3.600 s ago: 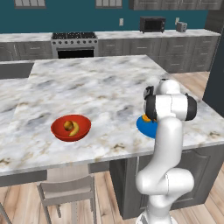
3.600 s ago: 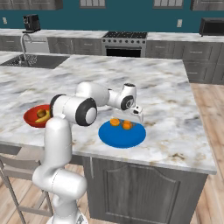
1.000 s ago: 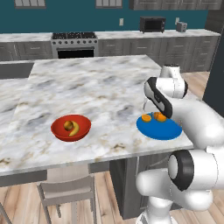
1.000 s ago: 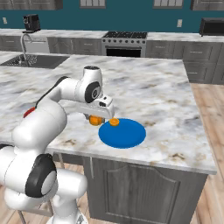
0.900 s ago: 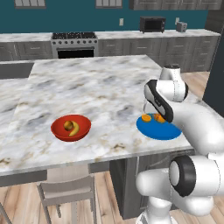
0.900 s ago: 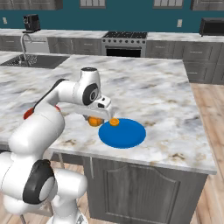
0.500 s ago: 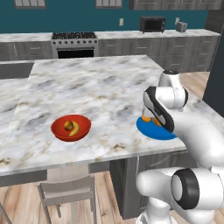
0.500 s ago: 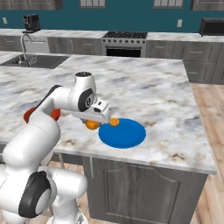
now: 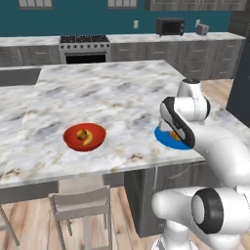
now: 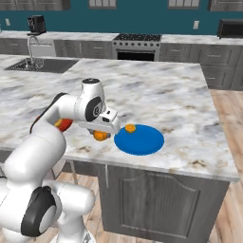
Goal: Take the fruits from the plate on the dining counter and place two fruits in each bowl.
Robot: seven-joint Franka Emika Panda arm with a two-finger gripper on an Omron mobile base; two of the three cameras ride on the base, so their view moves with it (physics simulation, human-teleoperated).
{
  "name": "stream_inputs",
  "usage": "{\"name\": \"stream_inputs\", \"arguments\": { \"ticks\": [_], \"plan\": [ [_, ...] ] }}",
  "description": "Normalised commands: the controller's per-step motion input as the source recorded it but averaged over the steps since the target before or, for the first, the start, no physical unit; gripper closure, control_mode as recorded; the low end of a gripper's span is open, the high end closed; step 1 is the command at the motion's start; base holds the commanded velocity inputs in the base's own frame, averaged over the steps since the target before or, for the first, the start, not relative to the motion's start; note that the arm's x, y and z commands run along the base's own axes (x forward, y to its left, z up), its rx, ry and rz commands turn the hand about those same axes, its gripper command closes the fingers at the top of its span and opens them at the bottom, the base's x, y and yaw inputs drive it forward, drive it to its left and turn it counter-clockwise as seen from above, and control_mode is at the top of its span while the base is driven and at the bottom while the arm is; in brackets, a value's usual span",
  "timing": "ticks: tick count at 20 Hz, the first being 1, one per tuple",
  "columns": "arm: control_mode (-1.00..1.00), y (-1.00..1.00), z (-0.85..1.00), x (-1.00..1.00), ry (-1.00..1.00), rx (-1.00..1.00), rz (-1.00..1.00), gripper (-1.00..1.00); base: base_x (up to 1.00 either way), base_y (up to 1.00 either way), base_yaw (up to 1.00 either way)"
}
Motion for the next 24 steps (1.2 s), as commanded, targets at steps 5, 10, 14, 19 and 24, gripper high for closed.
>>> {"name": "stream_inputs", "arguments": {
  "ticks": [5, 10, 14, 19, 24],
  "plan": [
    [1.0, 0.0, 0.0, 0.0, 0.0, 0.0, 0.0, 1.0, -0.09, 1.0, 0.01],
    [1.0, 0.0, 0.0, 0.0, 0.0, 0.0, 0.0, 1.0, 0.0, 1.0, 0.0],
    [1.0, 0.0, 0.0, 0.0, 0.0, 0.0, 0.0, 1.0, 0.08, 1.0, 0.0],
    [1.0, 0.0, 0.0, 0.0, 0.0, 0.0, 0.0, 1.0, 0.13, 1.0, 0.0],
    [1.0, 0.0, 0.0, 0.0, 0.0, 0.0, 0.0, 1.0, 0.17, 1.0, 0.0]
  ]
}}
